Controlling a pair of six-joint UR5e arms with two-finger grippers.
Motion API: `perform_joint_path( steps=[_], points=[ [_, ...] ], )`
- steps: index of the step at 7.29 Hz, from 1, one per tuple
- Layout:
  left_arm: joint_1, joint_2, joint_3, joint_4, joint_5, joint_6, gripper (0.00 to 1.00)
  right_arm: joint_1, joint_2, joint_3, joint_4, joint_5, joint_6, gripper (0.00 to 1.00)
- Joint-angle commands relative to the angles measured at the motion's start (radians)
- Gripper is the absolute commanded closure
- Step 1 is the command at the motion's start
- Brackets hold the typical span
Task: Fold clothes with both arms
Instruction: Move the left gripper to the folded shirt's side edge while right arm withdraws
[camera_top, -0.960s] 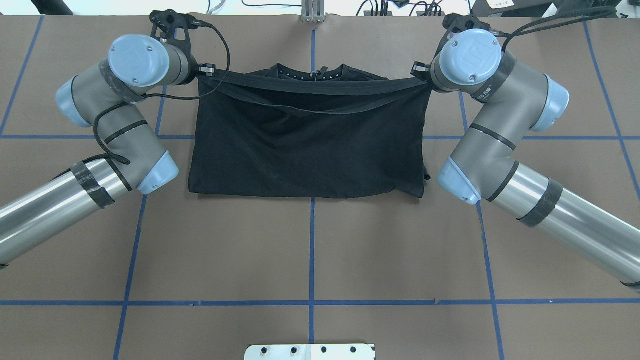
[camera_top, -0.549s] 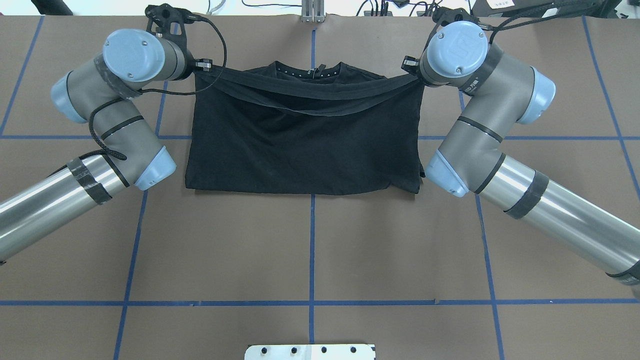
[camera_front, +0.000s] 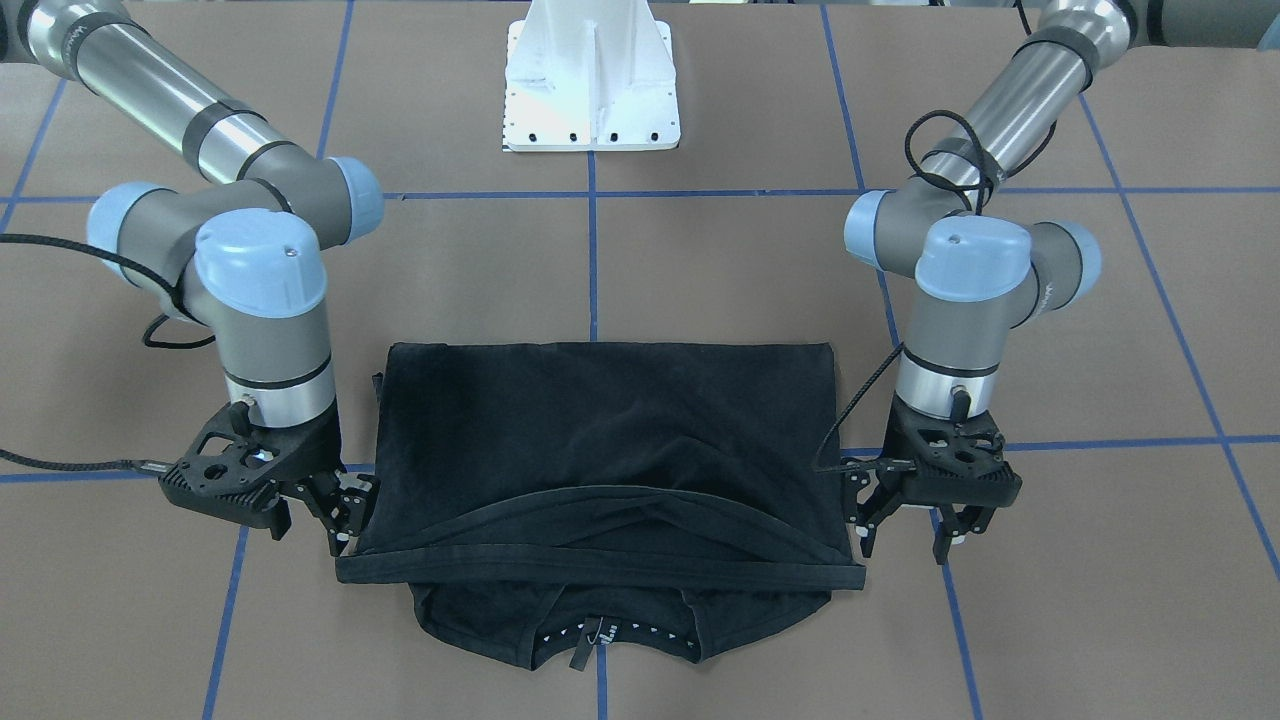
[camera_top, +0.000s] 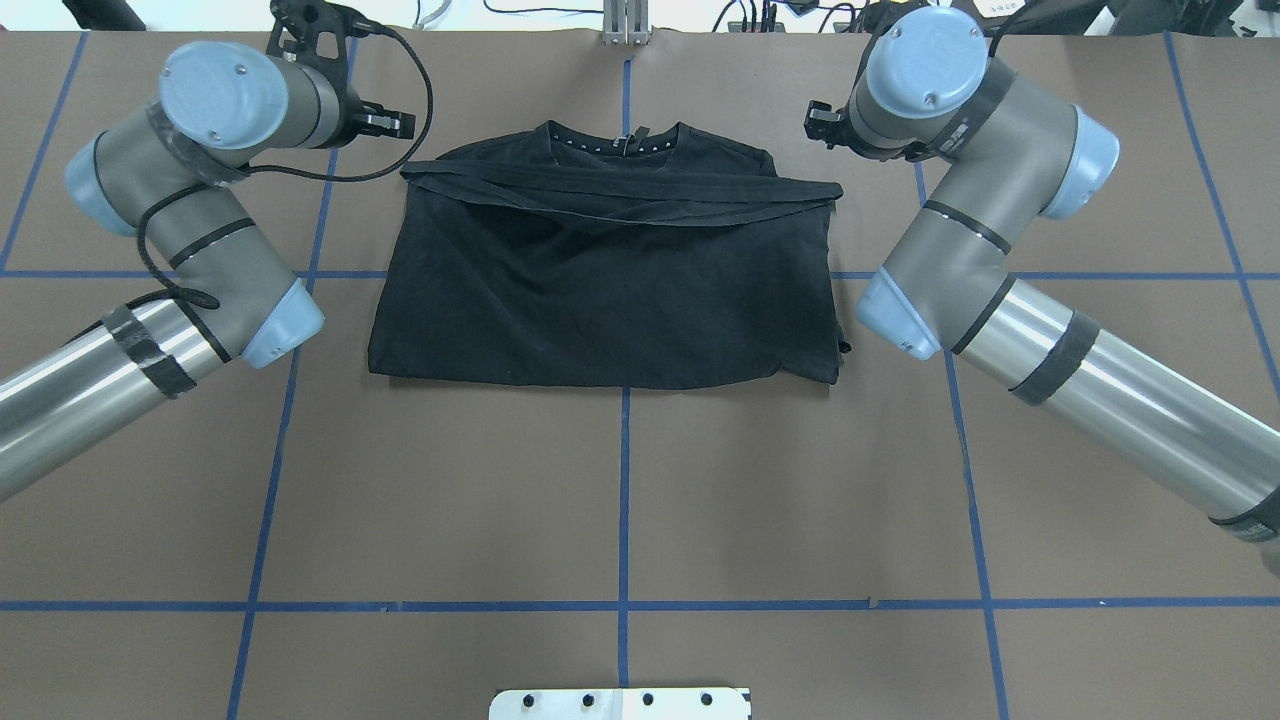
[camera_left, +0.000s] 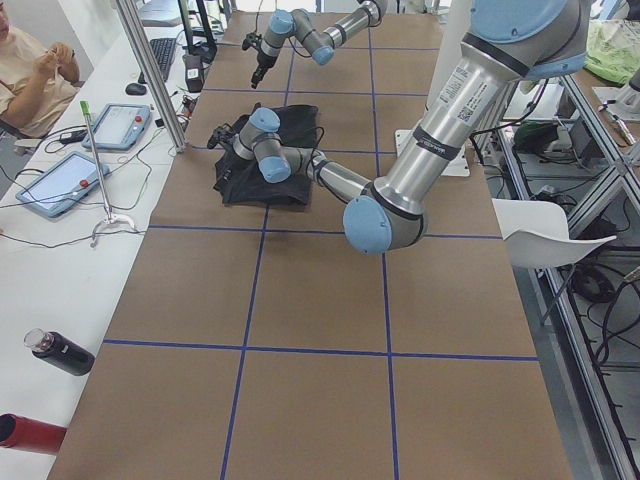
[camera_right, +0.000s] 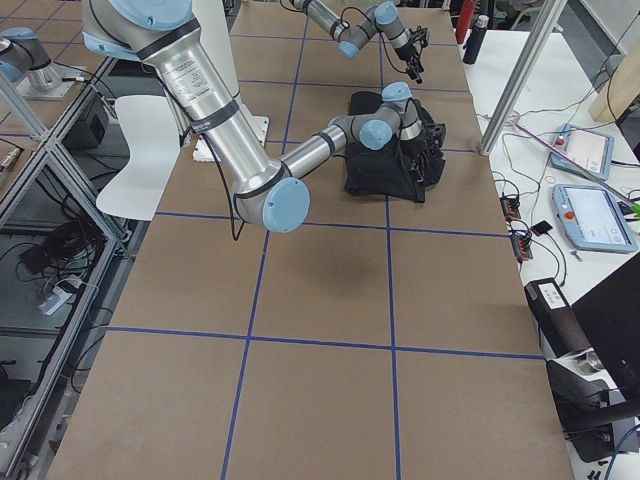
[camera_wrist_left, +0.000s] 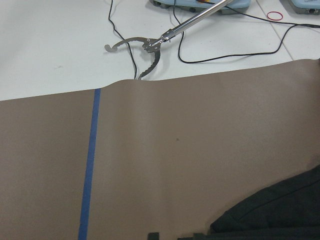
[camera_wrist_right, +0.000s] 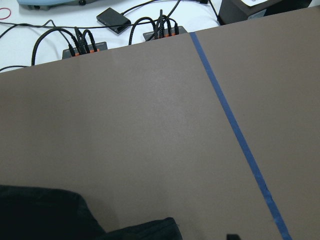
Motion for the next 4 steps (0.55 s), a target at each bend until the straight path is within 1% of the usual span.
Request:
perform_joint_path(
  steps=[1, 2, 3, 4],
  points=[
    [0.002, 0.152, -0.152, -0.053, -0.096, 0.009, 0.0, 0.019, -0.065, 0.093, 0.003, 0.066, -0.063, 0.0],
    [0.019, 0.174, -0.169, -0.054, -0.143, -0.002, 0.0, 0.014, -0.083, 0.127, 0.003, 0.066, -0.061, 0.0],
    [0.084, 0.202, -0.174, -0.085, -0.143, -0.055, 0.0, 0.005, -0.085, 0.13, 0.003, 0.062, -0.06, 0.0],
    [0.162, 0.225, -0.175, -0.181, -0.139, -0.15, 0.0, 0.004, -0.085, 0.138, 0.003, 0.06, -0.058, 0.0]
  ],
)
